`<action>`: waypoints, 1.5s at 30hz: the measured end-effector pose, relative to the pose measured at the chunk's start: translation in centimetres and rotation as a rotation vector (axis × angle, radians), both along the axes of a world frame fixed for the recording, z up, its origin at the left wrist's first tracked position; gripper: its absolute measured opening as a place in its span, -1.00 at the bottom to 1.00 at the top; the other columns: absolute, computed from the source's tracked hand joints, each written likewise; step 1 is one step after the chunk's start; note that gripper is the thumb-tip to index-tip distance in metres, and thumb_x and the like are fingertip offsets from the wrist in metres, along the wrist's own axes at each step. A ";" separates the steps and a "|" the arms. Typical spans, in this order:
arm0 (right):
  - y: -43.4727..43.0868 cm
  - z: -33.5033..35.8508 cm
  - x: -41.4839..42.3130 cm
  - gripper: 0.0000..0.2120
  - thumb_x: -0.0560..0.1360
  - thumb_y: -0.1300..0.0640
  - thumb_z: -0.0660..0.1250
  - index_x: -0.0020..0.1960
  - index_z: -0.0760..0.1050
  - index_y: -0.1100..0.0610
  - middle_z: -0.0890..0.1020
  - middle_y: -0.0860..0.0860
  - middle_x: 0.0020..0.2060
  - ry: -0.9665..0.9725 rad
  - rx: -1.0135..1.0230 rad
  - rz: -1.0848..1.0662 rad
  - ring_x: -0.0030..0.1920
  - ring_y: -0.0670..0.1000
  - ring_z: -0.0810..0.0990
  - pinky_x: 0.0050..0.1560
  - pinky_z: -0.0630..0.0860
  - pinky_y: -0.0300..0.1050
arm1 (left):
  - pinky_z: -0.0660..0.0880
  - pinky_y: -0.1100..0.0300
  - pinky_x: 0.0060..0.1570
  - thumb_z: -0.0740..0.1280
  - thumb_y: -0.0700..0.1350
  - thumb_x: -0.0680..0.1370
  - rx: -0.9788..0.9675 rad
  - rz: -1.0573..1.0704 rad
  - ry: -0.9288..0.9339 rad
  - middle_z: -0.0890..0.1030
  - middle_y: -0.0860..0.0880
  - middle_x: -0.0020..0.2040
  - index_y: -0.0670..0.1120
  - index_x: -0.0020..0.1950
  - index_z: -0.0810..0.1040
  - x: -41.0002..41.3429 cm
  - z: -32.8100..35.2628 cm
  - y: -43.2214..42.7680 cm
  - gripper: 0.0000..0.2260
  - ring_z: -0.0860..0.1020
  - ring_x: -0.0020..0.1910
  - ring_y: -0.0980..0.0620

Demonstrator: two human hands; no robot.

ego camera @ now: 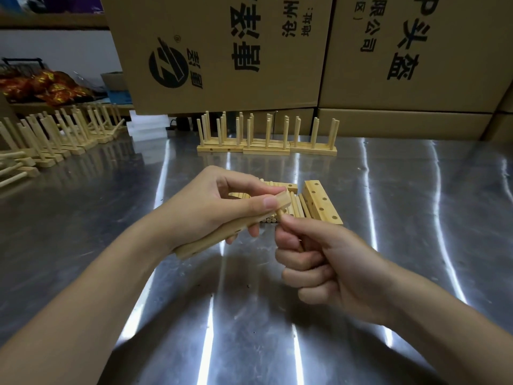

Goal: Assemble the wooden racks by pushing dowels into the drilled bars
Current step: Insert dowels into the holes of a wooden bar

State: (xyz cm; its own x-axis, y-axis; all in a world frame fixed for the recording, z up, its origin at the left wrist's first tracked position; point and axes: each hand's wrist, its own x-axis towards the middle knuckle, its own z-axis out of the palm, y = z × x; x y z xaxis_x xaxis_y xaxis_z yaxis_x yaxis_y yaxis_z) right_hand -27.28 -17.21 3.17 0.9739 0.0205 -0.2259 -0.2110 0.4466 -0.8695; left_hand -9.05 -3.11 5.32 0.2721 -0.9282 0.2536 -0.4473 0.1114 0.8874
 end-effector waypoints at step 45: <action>-7.2 -4.0 1.2 -0.73 0.60 -0.10 0.38 0.29 0.65 -0.20 0.27 -0.08 0.60 -0.011 -1.951 -0.444 0.59 0.06 0.12 0.41 0.31 0.14 | 0.51 0.17 -0.43 0.31 -0.09 0.71 -0.365 0.645 0.615 0.68 -0.10 -0.02 0.04 0.18 0.73 -0.5 -1.5 -1.9 -0.81 0.61 -0.29 0.02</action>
State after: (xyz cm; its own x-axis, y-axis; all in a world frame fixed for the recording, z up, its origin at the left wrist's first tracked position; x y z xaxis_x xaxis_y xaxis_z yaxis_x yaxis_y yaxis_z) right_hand -26.08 -24.44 -0.83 0.8422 -0.3983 0.3633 -0.3651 -0.9172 -0.1592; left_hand -9.52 -4.96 3.84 0.8844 -0.4453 0.1398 0.0128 0.3226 0.9464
